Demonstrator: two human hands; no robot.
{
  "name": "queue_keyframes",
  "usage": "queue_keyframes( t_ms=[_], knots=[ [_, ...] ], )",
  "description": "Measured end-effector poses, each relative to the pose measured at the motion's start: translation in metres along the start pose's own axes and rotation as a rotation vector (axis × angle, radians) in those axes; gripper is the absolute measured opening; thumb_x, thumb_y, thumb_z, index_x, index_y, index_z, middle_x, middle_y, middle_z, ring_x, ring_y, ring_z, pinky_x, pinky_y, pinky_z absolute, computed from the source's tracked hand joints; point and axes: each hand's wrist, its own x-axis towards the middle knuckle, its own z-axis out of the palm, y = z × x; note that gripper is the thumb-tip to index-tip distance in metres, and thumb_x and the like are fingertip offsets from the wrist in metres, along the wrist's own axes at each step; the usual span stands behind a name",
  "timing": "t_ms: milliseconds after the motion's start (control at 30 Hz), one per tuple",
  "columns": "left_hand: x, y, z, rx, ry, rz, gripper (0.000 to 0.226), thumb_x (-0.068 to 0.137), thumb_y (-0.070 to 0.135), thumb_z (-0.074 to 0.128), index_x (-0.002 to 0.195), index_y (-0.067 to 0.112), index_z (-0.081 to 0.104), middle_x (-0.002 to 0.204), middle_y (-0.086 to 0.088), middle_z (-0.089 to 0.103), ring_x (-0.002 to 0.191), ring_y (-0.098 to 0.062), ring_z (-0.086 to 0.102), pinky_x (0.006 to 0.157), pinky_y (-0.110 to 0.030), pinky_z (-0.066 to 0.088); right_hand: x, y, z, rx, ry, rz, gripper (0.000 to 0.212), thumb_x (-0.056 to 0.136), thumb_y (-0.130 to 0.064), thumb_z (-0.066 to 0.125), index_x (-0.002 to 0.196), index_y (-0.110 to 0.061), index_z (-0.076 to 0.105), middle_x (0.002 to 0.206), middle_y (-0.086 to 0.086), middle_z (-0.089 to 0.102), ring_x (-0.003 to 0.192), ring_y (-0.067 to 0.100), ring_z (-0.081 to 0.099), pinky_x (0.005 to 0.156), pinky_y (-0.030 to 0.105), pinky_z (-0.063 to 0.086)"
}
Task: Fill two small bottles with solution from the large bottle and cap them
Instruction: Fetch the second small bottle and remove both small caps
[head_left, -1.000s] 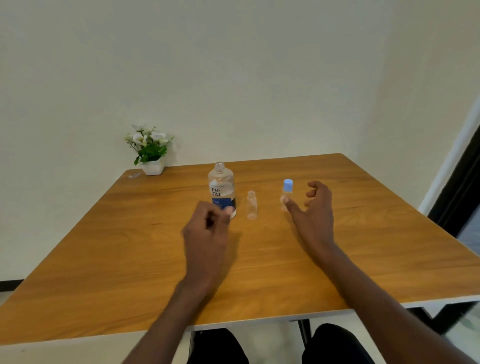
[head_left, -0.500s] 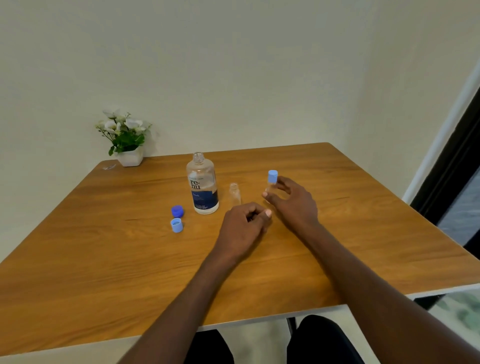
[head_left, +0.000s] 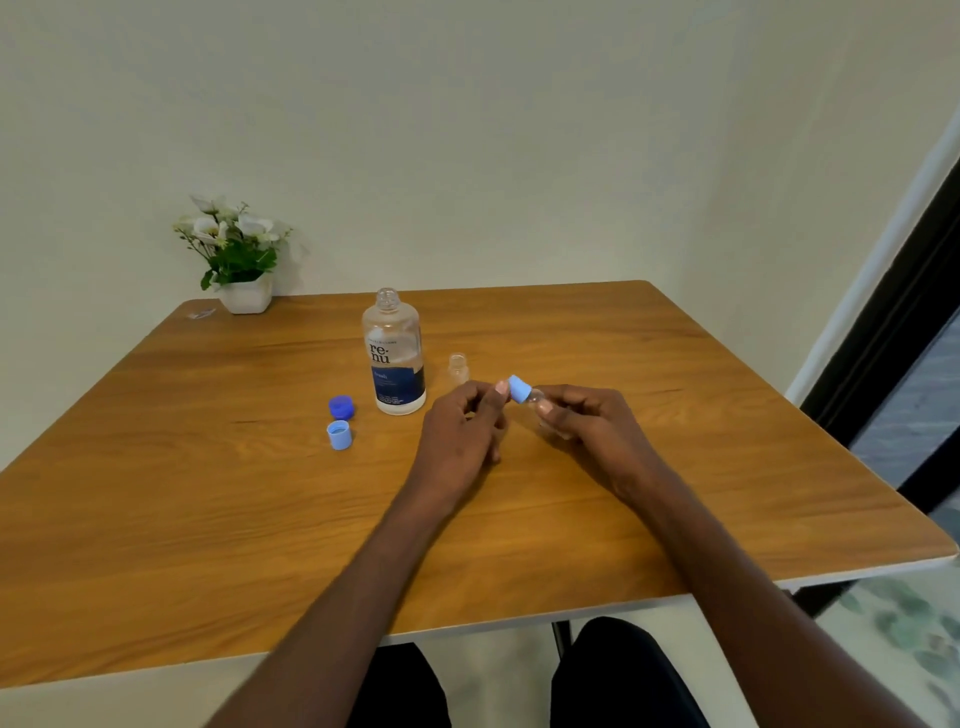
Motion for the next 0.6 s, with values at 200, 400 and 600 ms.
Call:
queue_keyframes(
  t_ms=[200,400,600],
  knots=[
    [0.0006,-0.003,-0.0022,-0.02,-0.052,-0.001,0.025,0.105,0.041,0.056,0.11,0.021,0.07,0.089,-0.013,0.071,0.06,-0.016,0.059,0.051,-0.017,0.043,-0.0005,-0.0009,-0.0019,0.002,-0.041,0.03,0.026,0.094,-0.03,0.071,0.111,-0.015,0.082,0.104,0.013,0.079,0.097,0.028,0.069,0.095,0.056,0.054],
    [0.0017,-0.0029,-0.002,-0.027,-0.12,-0.009,0.017,0.107,0.028,0.056,0.112,0.02,0.071,0.083,-0.004,0.07,0.063,-0.018,0.061,0.051,-0.022,0.044,-0.0002,0.0003,-0.0047,-0.043,-0.095,-0.006,0.046,0.103,-0.034,0.063,0.1,0.012,0.073,0.068,0.017,0.053,0.064,0.023,0.044,0.062,0.034,0.038],
    [0.0026,-0.0051,-0.0002,0.035,-0.066,-0.023,0.012,0.103,0.021,0.063,0.101,0.01,0.068,0.069,-0.008,0.068,0.058,-0.019,0.061,0.056,-0.028,0.048,-0.0007,0.0007,-0.0009,-0.159,-0.111,-0.024,0.035,0.106,-0.032,0.06,0.097,-0.006,0.081,0.064,0.008,0.054,0.064,0.019,0.046,0.063,0.031,0.038]
  ],
)
